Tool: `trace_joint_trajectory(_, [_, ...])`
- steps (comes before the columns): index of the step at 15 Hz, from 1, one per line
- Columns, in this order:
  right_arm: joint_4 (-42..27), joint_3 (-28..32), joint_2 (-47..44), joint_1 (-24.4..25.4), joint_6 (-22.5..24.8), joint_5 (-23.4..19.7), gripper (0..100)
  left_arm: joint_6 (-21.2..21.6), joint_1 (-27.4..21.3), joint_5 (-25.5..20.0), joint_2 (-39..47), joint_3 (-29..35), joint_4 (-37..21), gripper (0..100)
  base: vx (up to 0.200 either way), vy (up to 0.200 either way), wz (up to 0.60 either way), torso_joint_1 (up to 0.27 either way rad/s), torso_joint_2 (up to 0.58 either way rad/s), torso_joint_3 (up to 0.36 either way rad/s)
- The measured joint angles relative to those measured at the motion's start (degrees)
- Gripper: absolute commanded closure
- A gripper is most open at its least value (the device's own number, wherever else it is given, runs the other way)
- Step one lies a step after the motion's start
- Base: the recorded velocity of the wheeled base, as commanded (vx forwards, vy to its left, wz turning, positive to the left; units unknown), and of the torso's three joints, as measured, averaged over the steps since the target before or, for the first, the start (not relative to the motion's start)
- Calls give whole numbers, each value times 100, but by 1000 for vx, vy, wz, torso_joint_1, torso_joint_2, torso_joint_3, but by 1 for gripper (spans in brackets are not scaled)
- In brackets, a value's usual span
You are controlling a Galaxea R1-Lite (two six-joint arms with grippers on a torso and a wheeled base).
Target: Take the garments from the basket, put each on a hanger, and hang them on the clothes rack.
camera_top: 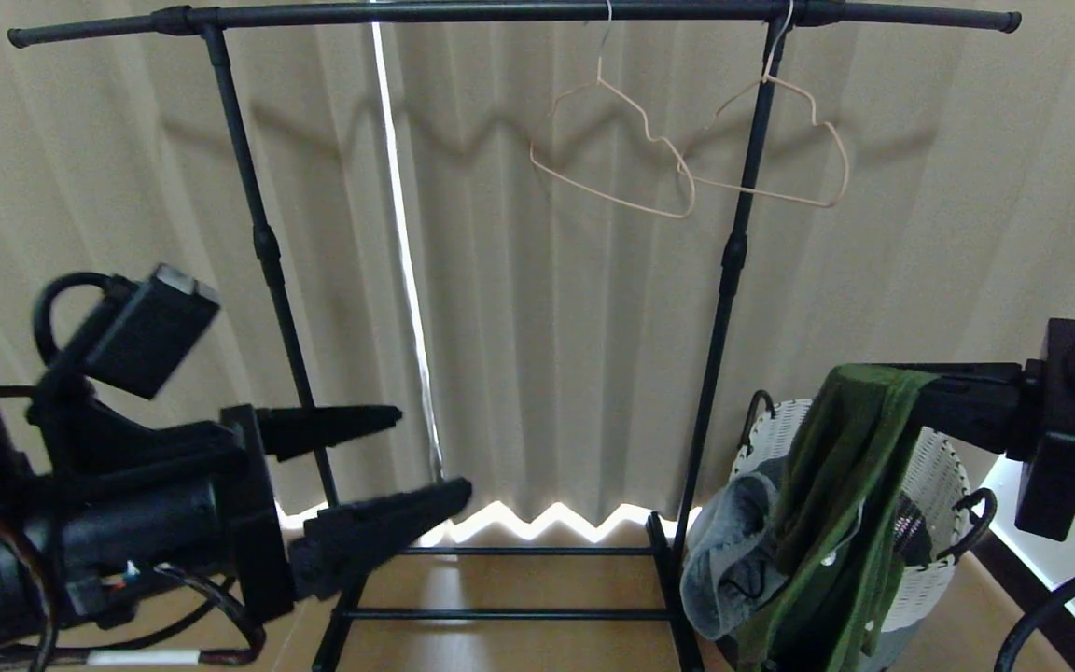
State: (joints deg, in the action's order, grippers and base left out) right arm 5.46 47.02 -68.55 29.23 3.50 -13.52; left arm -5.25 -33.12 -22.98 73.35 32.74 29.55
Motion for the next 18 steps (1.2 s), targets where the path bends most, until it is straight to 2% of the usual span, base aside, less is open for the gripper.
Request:
trace_joint_trajectory(3, [34,59,-160,11,-360,-9,100,-578,-933,739,424,-44,17,0,0,0,0,0,0,0])
trace_joint_trajectory(7, [17,243,-282,95,-352,26,100,-941,-2164,1663,1050,330,63,0,0,0,0,0,0,0])
trace_joint_trajectory(9, [-56,341,-333,190,-323,37,100,-1114,-2705,2377,1428,656,132,0,0,0,0,0,0,0])
trace_joint_trajectory(10, [-56,380,-334,249,-321,33,100,-1234,-2872,2768,1655,809,135,0,0,0,0,0,0,0])
trace_joint_trajectory(12, [-65,438,-336,397,-318,22,100,-1480,-3173,3190,2163,1061,189,0,0,0,0,0,0,0])
trace_joint_trajectory(15, [-67,455,-372,627,-321,20,100,-1541,-3327,3280,2643,1179,244,0,0,0,0,0,0,0])
trace_joint_trajectory(18, [-57,510,-389,753,-325,6,100,-1552,-3046,3280,3051,1336,244,0,0,0,0,0,0,0])
